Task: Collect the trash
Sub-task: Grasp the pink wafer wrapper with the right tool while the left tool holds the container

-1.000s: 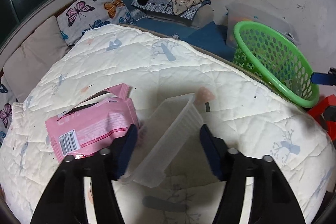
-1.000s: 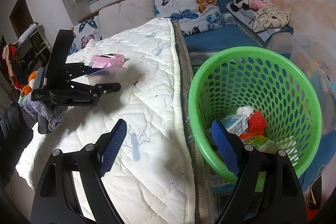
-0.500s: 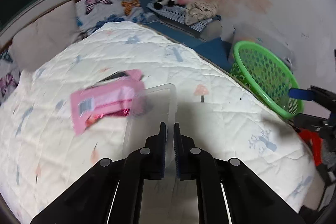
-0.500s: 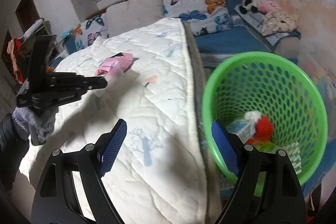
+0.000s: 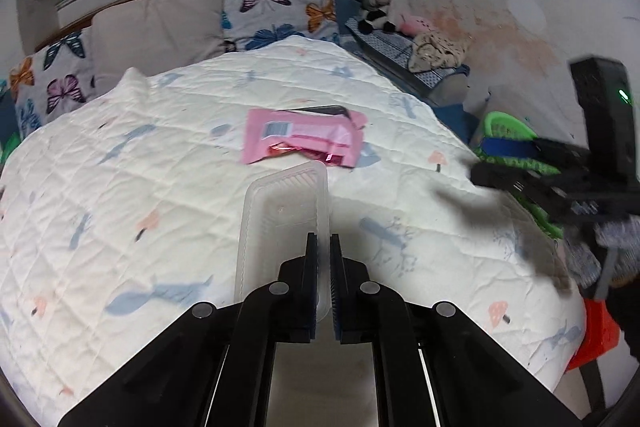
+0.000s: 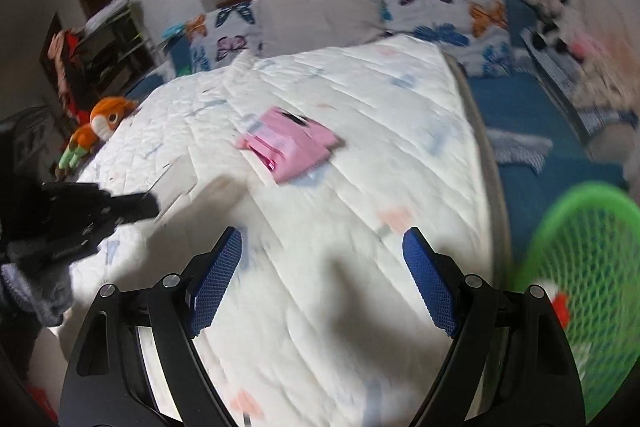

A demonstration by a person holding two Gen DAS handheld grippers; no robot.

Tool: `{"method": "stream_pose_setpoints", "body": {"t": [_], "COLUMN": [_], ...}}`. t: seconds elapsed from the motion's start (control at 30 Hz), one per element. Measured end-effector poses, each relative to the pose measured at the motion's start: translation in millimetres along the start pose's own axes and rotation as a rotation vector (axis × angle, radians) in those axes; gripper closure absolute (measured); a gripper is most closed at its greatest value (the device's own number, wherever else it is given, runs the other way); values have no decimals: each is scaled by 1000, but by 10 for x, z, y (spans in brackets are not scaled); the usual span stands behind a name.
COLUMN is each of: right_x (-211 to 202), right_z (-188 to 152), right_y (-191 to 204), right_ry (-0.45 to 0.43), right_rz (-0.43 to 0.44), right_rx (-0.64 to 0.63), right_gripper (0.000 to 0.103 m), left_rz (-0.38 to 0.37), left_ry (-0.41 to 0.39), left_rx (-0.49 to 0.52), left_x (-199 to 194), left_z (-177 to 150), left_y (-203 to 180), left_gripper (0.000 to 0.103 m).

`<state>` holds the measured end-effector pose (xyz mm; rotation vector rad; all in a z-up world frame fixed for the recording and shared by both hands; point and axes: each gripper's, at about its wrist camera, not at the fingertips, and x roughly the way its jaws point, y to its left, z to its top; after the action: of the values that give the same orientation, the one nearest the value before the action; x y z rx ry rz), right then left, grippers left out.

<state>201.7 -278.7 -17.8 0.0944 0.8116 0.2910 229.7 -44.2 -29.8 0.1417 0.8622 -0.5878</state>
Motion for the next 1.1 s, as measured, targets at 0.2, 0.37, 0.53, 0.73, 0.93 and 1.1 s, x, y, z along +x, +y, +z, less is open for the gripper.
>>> {"method": "stream_pose_setpoints", "body": {"t": [0.2,0.37,0.53,0.73,0.93,1.1], "right_x": [431,803,1149,1448,1489,1455], "right_z": [378,589,703,728,756,711], "right_y": [122,147,127,61,-22,61], "right_ry": [15,58,111,162,178,194], "right_rz": [18,41,23,40,86,80], "right_rx": [-97,-136,-185,-190,-129,-166], "right_gripper": [21,20,17,13,13,15], "left_rz": [15,21,26,26,19,14], "left_ry": [-4,-8,-20,-19,-30,-32], "left_rx": [-47,-89,-115,-135,-147,-163], "left_x": [-95,-101,-151,-153,-164,-160], "left_z": [-93,-133,-188,-244,-266,-296], "left_y": [167,268,346,405,439,494], "left_gripper": [97,97,97,97,97,97]}}
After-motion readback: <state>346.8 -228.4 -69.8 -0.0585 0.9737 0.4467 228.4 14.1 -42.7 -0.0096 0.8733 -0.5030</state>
